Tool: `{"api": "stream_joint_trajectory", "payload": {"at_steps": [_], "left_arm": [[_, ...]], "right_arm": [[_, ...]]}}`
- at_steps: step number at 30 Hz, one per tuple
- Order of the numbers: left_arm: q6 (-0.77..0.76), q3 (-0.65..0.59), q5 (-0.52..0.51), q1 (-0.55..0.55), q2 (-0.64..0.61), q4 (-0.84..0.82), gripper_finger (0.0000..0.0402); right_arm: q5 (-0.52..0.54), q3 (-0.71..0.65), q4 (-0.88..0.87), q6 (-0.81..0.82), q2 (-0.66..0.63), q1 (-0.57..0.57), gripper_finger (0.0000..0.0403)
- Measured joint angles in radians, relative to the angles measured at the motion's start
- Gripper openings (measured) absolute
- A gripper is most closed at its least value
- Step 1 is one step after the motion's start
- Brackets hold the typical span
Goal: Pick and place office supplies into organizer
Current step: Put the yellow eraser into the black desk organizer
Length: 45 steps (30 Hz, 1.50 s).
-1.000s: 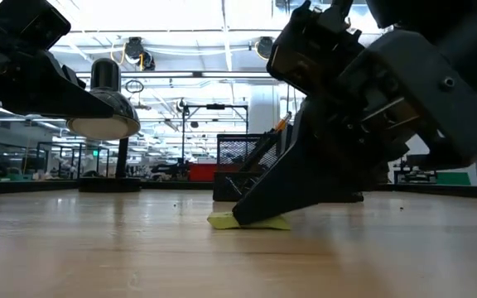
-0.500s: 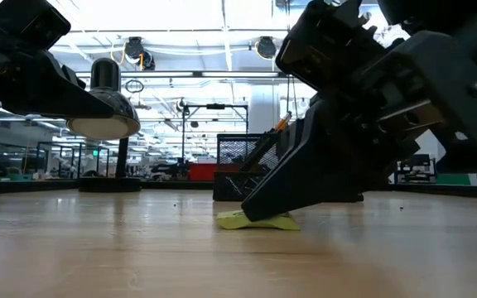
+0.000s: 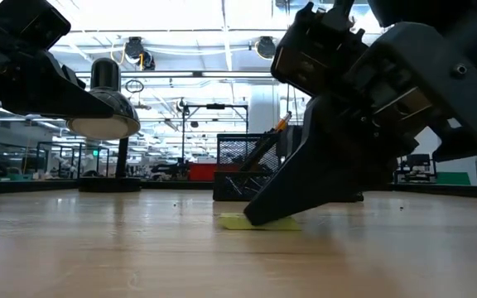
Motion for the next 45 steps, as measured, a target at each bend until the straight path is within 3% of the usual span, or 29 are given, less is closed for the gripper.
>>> {"api": "stream_joint_trajectory", "payload": {"at_steps": [7, 13, 20, 39, 45], "left_arm": [[0.0, 0.0, 0.0, 0.0, 0.0, 0.0, 0.0017], [-0.001, 0.0, 0.0, 0.0, 0.0, 0.0, 0.0017], [-0.003, 0.0, 0.0, 0.0, 0.0, 0.0, 0.0017], [-0.002, 0.0, 0.0, 0.0, 0.0, -0.006, 0.0017], [-0.003, 0.0, 0.0, 0.0, 0.0, -0.007, 0.0017]], "right_arm": [[-0.023, 0.0, -0.003, 0.021, -0.001, 0.002, 0.0147], [-0.009, 0.0, -0.091, 0.063, -0.002, 0.023, 0.0158], [0.045, 0.0, -0.204, 0.142, 0.002, 0.047, 0.0135], [0.051, 0.001, -0.213, 0.108, 0.039, 0.048, 0.0051], [0.018, 0.032, -0.223, 0.036, 0.007, 0.034, 0.0053]]}}
